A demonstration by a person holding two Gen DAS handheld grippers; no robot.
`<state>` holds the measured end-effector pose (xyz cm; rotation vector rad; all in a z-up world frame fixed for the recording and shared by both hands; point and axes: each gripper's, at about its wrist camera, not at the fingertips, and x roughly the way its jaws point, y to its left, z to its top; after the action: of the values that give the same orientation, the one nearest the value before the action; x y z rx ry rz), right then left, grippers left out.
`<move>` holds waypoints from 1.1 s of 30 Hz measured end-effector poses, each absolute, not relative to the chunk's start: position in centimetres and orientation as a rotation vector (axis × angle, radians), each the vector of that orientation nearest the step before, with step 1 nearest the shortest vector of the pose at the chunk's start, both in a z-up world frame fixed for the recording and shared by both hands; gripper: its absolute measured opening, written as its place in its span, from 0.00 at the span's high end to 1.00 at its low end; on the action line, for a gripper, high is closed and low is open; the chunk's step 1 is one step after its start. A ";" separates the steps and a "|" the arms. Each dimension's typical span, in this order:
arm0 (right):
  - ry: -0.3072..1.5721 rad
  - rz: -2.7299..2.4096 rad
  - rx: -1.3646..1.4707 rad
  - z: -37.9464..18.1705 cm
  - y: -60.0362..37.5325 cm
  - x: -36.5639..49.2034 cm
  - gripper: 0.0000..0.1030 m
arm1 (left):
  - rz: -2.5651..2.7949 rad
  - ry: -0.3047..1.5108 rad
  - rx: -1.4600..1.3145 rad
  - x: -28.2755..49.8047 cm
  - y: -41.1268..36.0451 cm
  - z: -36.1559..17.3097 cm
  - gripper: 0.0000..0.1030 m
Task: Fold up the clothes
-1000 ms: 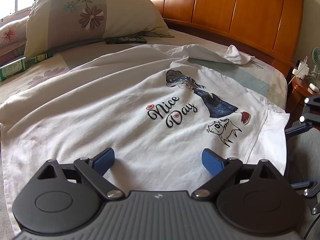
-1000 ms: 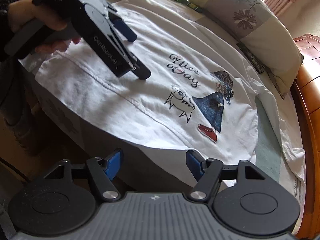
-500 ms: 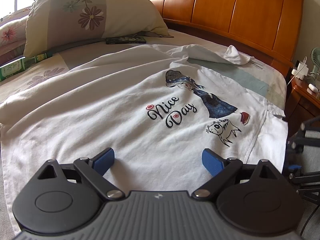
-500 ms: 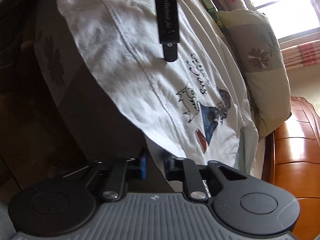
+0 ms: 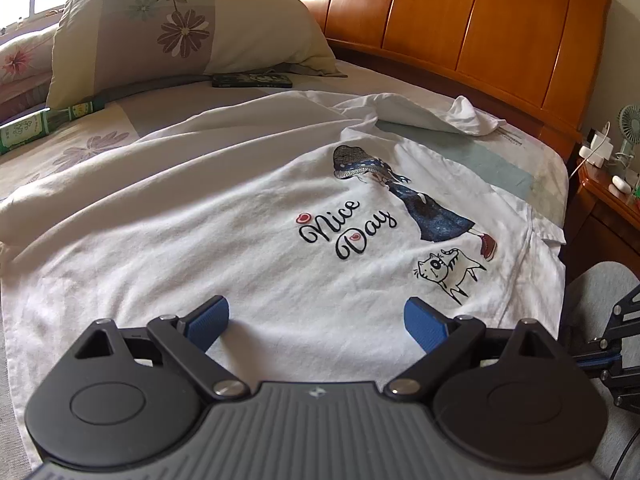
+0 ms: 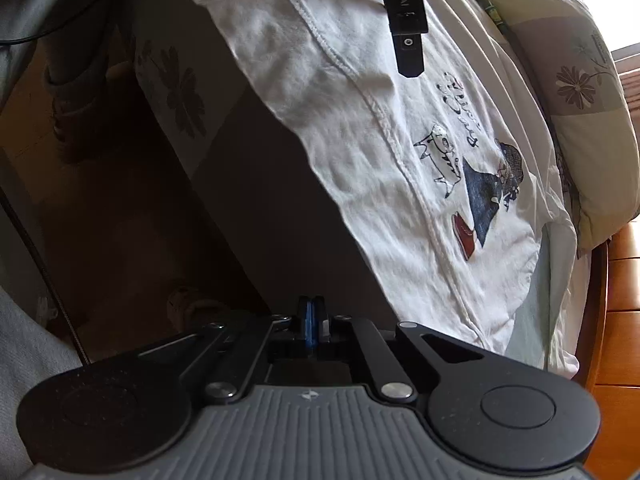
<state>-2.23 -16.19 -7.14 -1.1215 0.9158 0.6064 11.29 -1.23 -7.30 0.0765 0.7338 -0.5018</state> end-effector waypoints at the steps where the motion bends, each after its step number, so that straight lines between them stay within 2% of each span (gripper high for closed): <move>1: 0.902 0.598 -1.100 -6.3 -16.3 -2.2 0.97 | -0.498 0.732 0.074 11.3 -1.1 -7.2 0.08; 5: 0.814 0.555 -0.924 -2.2 -16.8 0.0 0.89 | -0.460 0.726 0.068 11.7 -0.3 -6.7 0.08; 7: 0.771 0.531 -0.810 -0.6 -17.0 1.8 0.78 | -0.433 0.732 0.085 11.9 0.1 -6.7 0.08; 10: 0.766 0.492 -0.587 -0.6 -17.3 5.9 0.69 | -0.397 0.747 0.106 11.9 0.6 -6.9 0.08; 14: 0.832 0.493 -0.309 -3.7 -17.3 9.9 0.67 | -0.377 0.756 0.137 11.2 1.4 -7.0 0.08; 17: 0.811 0.462 -0.306 -5.4 -16.6 8.6 0.63 | -0.352 0.779 0.184 10.7 2.3 -7.5 0.07; 19: 0.817 0.453 -0.330 -5.3 -16.6 7.1 0.55 | -0.336 0.790 0.176 10.6 3.4 -7.6 0.02; 26: 0.729 0.488 -0.326 -3.3 -14.9 4.7 0.49 | -0.292 0.800 0.128 10.3 6.0 -7.4 0.02; 33: 0.767 0.486 -0.318 -5.8 -11.0 1.8 0.47 | -0.323 0.762 0.119 10.5 5.4 -6.7 0.02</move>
<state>1.84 -11.00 -5.80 -0.3182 0.7668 0.4858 10.48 5.44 -6.73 0.1190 0.7617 -0.3233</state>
